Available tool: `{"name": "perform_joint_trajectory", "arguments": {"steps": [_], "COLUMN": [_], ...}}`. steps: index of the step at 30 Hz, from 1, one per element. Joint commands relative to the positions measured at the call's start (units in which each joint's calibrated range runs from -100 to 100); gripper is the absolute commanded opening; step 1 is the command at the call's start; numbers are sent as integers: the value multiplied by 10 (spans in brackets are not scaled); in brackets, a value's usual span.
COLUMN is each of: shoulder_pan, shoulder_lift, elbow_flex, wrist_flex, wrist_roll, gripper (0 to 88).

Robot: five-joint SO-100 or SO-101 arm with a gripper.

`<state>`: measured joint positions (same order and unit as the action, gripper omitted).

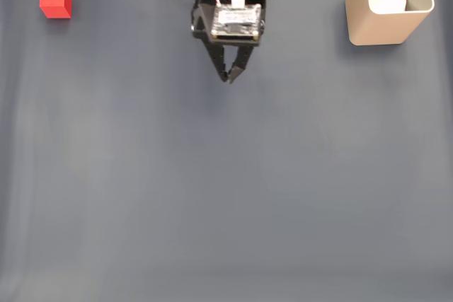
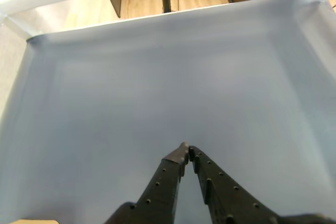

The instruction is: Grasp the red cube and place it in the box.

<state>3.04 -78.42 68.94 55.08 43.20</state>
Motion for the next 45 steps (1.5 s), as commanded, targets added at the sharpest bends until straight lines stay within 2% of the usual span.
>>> {"name": "perform_joint_trajectory", "arguments": {"steps": [1,20,28,45], "shoulder_pan": [32,282,376,534], "shoulder_lift": [34,247,336,470], "elbow_flex": [-74,-317,-395,-461], "wrist_flex": [-6,48,50,76], "wrist_roll": [1,30,27,50], "gripper": [2,2,2,2]}}
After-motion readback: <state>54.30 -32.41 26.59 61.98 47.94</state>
